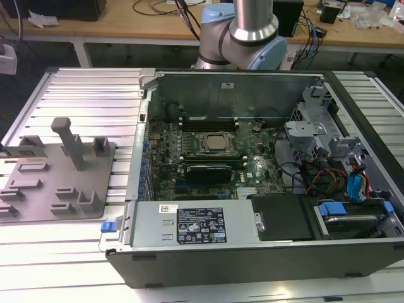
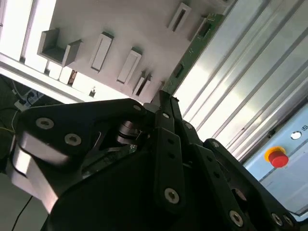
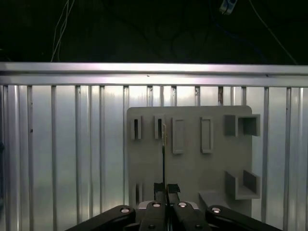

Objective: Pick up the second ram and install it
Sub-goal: 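Pick up the second ram and move it above second insertion slot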

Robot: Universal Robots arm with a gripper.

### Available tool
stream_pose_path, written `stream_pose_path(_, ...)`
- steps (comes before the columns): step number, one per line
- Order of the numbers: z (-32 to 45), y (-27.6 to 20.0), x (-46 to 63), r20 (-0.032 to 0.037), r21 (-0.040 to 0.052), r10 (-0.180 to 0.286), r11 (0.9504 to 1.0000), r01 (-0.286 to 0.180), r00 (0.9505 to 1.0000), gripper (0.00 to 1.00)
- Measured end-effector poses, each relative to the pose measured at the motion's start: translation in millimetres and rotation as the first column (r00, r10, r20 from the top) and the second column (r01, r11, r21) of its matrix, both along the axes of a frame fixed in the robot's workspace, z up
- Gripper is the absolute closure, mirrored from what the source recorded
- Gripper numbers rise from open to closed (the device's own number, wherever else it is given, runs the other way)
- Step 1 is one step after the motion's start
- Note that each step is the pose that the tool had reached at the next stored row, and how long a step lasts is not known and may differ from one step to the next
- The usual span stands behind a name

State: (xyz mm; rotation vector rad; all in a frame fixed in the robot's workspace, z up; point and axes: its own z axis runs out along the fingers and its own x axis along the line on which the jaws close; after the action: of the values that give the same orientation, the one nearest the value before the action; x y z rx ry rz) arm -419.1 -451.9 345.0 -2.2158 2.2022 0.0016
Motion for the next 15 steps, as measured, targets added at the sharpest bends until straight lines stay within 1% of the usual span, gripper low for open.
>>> stream_pose_path(2,5.5,0.0,0.0,0.0001,-0.0006,0.000,1.0000,0.000,1.0000,0.90)
stream_pose_path(3,10.4,0.0,0.0,0.0000,-0.0015,0.000,1.0000,0.000,1.0000,0.90)
stream_pose_path(4,18.7,0.0,0.0,0.0000,-0.0028,0.000,1.0000,0.000,1.0000,0.90)
stream_pose_path(5,24.9,0.0,0.0,0.0000,-0.0038,0.000,1.0000,0.000,1.0000,0.90)
stream_pose_path(8,34.1,0.0,0.0,0.0000,-0.0043,0.000,1.0000,0.000,1.0000,0.90)
stream_pose_path(10,42.9,0.0,0.0,0.0001,-0.0043,0.000,1.0000,0.000,1.0000,0.90)
stream_pose_path(11,49.4,0.1,0.0,0.0001,-0.0043,0.000,1.0000,0.000,1.0000,0.90)
stream_pose_path(13,56.0,0.1,0.0,0.0000,-0.0045,0.000,1.0000,0.000,1.0000,0.90)
stream_pose_path(14,62.7,0.1,0.0,0.0001,-0.0046,0.000,1.0000,0.000,1.0000,0.90)
stream_pose_path(15,67.7,0.1,0.0,0.0001,-0.0046,0.000,1.0000,0.000,1.0000,0.90)
